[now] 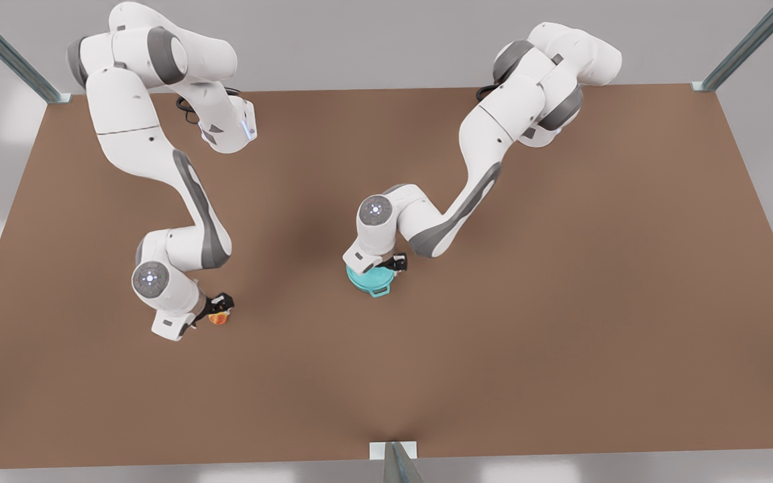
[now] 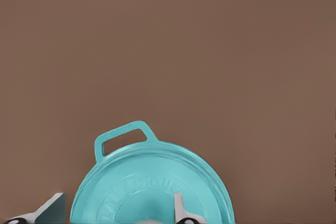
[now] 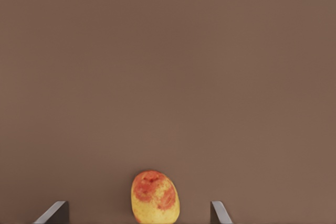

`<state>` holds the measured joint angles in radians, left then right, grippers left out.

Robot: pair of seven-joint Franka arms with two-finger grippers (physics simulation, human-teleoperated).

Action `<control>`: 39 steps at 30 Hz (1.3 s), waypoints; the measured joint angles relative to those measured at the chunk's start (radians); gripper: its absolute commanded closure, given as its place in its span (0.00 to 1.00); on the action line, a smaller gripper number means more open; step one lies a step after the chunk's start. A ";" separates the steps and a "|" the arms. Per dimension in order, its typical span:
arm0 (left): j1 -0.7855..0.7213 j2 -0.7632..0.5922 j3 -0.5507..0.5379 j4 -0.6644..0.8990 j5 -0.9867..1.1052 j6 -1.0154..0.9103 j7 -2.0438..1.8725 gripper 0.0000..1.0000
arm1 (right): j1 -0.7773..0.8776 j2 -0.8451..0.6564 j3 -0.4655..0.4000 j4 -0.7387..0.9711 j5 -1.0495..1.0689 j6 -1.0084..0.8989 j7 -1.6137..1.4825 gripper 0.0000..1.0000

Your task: Open the pot lid and put the potato into the pot

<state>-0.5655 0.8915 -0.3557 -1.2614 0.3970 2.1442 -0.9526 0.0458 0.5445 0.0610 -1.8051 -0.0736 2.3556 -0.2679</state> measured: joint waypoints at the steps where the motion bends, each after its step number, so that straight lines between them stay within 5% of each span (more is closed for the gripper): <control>1: 0.000 -0.001 0.000 -0.002 0.000 0.009 -0.018 0.00 | 0.000 0.000 0.000 -0.013 0.000 0.010 -0.005 0.00; 13: -0.024 -0.008 -0.004 -0.057 0.004 0.052 -0.186 0.00 | -0.001 0.014 0.002 -0.089 -0.001 0.084 -0.045 0.00; 16: -0.024 -0.012 -0.004 -0.058 0.004 0.053 -0.217 0.49 | -0.010 0.021 0.001 -0.105 -0.003 0.107 -0.053 0.00; 19: -0.022 -0.022 -0.004 -0.051 0.003 0.048 -0.245 0.68 | -0.016 0.030 0.000 -0.116 -0.004 0.128 -0.062 0.00; 21: -0.018 -0.024 -0.003 -0.049 0.006 0.044 -0.262 0.69 | -0.016 0.036 0.000 -0.118 -0.005 0.138 -0.068 0.00; 25: 0.020 -0.031 -0.002 0.016 0.009 0.006 -0.280 0.69 | -0.017 0.057 0.000 -0.116 -0.005 0.163 -0.077 0.00; 32: 0.370 0.066 0.004 0.050 0.007 -0.001 -0.124 0.68 | -0.030 0.079 -0.006 -0.115 -0.024 0.201 -0.089 0.00; 33: 0.386 0.085 0.005 0.049 0.007 0.015 -0.101 0.64 | -0.030 0.079 -0.006 -0.116 -0.026 0.205 -0.090 0.00; 34: 0.395 0.096 0.005 0.048 0.005 0.031 -0.077 0.03 | -0.031 0.079 -0.006 -0.117 -0.028 0.209 -0.091 0.00; 37: 0.456 0.044 -0.023 0.056 -0.017 0.025 -0.006 0.00 | -0.031 0.079 -0.006 -0.117 -0.032 0.216 -0.095 0.10; 39: 0.683 -0.101 -0.173 0.077 -0.055 -0.115 0.069 0.00 | -0.032 0.079 -0.006 -0.117 -0.033 0.218 -0.097 0.20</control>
<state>0.1177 0.7910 -0.5284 -1.1839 0.3415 2.0289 -0.8831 0.0141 0.6237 0.0551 -1.9225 -0.1062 2.5737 -0.3651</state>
